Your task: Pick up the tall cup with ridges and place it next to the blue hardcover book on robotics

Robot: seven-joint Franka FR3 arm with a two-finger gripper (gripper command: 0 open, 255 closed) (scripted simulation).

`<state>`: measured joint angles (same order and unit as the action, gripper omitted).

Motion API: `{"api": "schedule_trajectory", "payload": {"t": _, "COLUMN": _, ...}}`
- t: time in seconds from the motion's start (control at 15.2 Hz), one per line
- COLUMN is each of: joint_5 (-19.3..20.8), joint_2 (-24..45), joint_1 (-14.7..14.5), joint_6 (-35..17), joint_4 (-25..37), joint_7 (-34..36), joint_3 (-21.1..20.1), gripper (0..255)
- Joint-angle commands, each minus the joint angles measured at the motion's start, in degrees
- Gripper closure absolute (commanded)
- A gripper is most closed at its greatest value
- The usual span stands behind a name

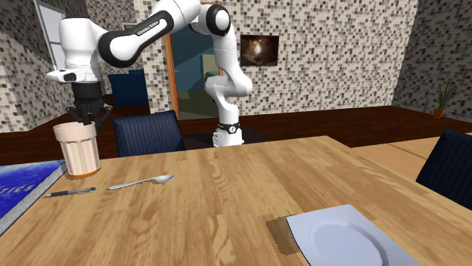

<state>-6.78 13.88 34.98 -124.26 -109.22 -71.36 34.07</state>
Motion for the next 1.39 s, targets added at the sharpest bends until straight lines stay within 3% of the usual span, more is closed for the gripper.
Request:
{"api": "schedule_trajectory", "payload": {"t": 0.0, "joint_5": 0.0, "joint_2": 0.0, "joint_1": 0.0, "joint_6": -0.2, "joint_4": -0.1, "joint_7": 0.0, "joint_3": 0.0, "gripper": 255}}
{"api": "schedule_trajectory", "payload": {"t": 0.26, "joint_5": 0.0, "joint_2": 0.0, "joint_1": 0.0, "joint_6": -0.2, "joint_4": -0.1, "joint_7": 0.0, "joint_3": 0.0, "gripper": 255}}
{"api": "schedule_trajectory", "payload": {"t": 0.33, "joint_5": 0.0, "joint_2": 0.0, "joint_1": 0.0, "joint_6": -0.1, "joint_4": -0.1, "joint_7": 0.0, "joint_3": 0.0, "gripper": 0}}
{"api": "schedule_trajectory", "payload": {"t": 0.66, "joint_5": 0.0, "joint_2": 0.0, "joint_1": 0.0, "joint_6": -0.2, "joint_4": -0.1, "joint_7": 0.0, "joint_3": 0.0, "gripper": 0}}
{"api": "schedule_trajectory", "payload": {"t": 0.92, "joint_5": 2.4, "joint_2": -3.4, "joint_1": -0.9, "joint_6": 6.2, "joint_4": 3.4, "joint_7": 1.6, "joint_3": 0.6, "gripper": 0}}
{"api": "schedule_trajectory", "payload": {"t": 1.32, "joint_5": 2.4, "joint_2": -3.4, "joint_1": -0.9, "joint_6": 6.2, "joint_4": 3.4, "joint_7": 1.6, "joint_3": 0.6, "gripper": 0}}
